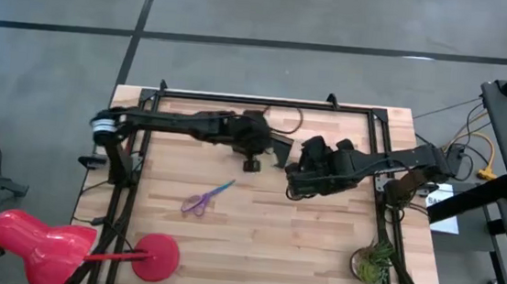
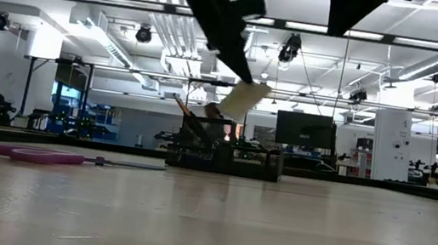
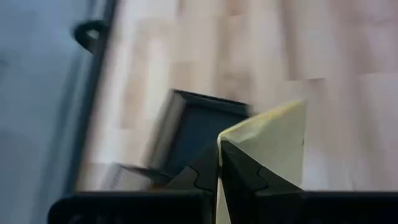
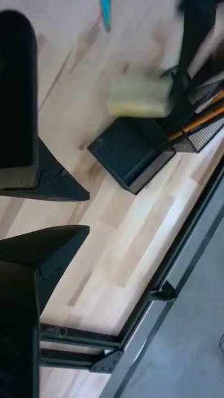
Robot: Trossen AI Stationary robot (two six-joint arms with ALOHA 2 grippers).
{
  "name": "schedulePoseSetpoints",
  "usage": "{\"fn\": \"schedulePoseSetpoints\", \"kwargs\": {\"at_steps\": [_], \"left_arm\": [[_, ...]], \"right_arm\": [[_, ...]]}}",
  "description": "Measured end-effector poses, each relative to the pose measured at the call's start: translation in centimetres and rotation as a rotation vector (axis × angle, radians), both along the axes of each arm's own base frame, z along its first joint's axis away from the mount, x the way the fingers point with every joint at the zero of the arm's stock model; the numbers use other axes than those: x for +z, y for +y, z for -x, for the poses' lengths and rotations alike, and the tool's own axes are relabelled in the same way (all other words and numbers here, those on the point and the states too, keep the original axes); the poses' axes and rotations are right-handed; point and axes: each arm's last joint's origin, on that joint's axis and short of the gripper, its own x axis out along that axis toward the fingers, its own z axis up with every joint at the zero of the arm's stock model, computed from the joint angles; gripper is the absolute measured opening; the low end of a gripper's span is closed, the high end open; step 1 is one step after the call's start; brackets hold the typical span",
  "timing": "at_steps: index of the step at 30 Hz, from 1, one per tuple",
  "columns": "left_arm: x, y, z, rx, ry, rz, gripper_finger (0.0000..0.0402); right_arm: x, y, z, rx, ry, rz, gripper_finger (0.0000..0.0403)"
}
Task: Pick and place office supplies into organizer
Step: Put the yellow sticky notes into the black desk organizer
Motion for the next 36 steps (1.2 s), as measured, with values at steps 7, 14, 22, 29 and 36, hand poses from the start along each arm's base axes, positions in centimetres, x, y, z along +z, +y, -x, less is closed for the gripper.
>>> {"fn": "schedulePoseSetpoints", "kwargs": {"at_steps": [7,14,22,29,36], "left_arm": [[-1.6,1.5,-4.0,-0.108,0.072,-0.183,0.0000],[-4.4,2.2,-6.0,-0.196,0.214,-0.395,0.0000],[-6.3,2.6,-6.6,-0.231,0.285,-0.461,0.0000],[-7.6,2.7,-6.9,-0.293,0.335,-0.500,0.0000],[-7.5,2.3,-7.4,-0.296,0.271,-0.504,0.0015]], "right_arm": [[0.0,0.4,0.2,0.015,-0.002,-0.003,0.0063],[0.0,0.6,0.2,0.022,-0.002,-0.005,0.0063],[0.0,0.6,0.2,0.024,0.001,-0.004,0.0064],[0.0,0.6,0.2,0.030,0.008,-0.002,0.0065],[-0.1,0.6,0.2,0.041,0.020,0.001,0.0064]]}}
